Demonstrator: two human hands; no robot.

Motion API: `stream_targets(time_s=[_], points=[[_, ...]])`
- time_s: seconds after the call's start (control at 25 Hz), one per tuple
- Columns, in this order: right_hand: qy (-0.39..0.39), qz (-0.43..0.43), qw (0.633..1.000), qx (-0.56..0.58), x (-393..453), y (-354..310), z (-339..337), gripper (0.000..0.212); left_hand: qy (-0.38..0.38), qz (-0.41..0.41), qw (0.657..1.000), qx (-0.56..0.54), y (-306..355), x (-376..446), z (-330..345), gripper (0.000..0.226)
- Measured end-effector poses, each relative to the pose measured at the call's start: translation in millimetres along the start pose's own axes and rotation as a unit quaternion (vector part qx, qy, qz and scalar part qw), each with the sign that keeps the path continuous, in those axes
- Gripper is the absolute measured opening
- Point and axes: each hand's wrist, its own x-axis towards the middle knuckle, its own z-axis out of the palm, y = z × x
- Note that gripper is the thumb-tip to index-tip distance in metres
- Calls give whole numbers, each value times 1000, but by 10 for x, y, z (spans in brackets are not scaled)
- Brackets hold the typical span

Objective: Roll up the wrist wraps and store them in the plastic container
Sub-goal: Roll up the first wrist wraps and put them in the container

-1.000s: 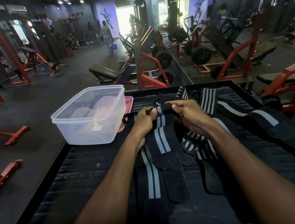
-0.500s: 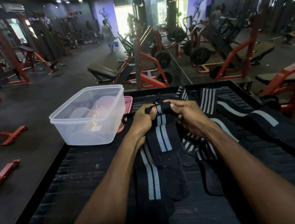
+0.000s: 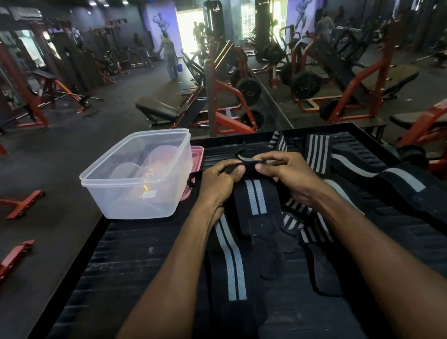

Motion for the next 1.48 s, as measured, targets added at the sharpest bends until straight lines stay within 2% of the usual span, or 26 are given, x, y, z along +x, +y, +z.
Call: stream_targets(time_s=[0.08, 0.16, 0.32, 0.4, 0.48, 0.56, 0.64, 0.84, 0.92, 1.0, 1.12, 1.28, 1.4, 1.48], points=[[-2, 20, 1000, 6, 9, 18, -9, 21, -19, 7, 1000, -12, 30, -24, -17, 26], [19, -3, 1000, -12, 24, 21, -24, 23, -47, -11, 998, -48, 70, -46, -15, 30], [11, -50, 999, -8, -48, -53, -17, 35, -85, -99, 984, -123, 88, -54, 32, 24], [-2, -48, 999, 1, -50, -62, -17, 37, -75, -96, 987, -104, 41, -32, 42, 22], [-24, -8, 999, 36, -38, -43, -12, 30, -55, -67, 994, -71, 5, -12, 15, 17], [-35, 18, 998, 39, -11, 17, -20, 22, -53, -35, 998, -19, -13, -5, -12, 26], [-21, 0, 1000, 15, 12, 58, -22, 23, -64, -23, 998, 1, -11, -27, -8, 35], [17, -55, 998, -15, 7, 9, -30, 35, -116, -111, 981, -108, 34, -57, 41, 29], [23, -42, 999, -12, 21, 5, -5, 36, -88, -108, 986, -87, -7, -15, 38, 24], [29, -8, 1000, -2, 27, 18, 23, 26, -59, -73, 994, -62, -53, 24, 21, 16], [14, 26, 1000, 6, 10, 26, 61, 12, -45, -32, 998, -11, -88, 62, -9, 19], [35, -45, 998, -27, 25, 115, 111, 31, -76, -45, 996, 6, -51, -23, 61, 20], [43, -74, 991, -104, 55, 177, 97, 27, -63, -83, 994, -39, -25, -52, 116, 35], [44, -77, 984, -154, 54, 178, 95, 24, -63, -75, 994, 44, -53, -35, 107, 53]])
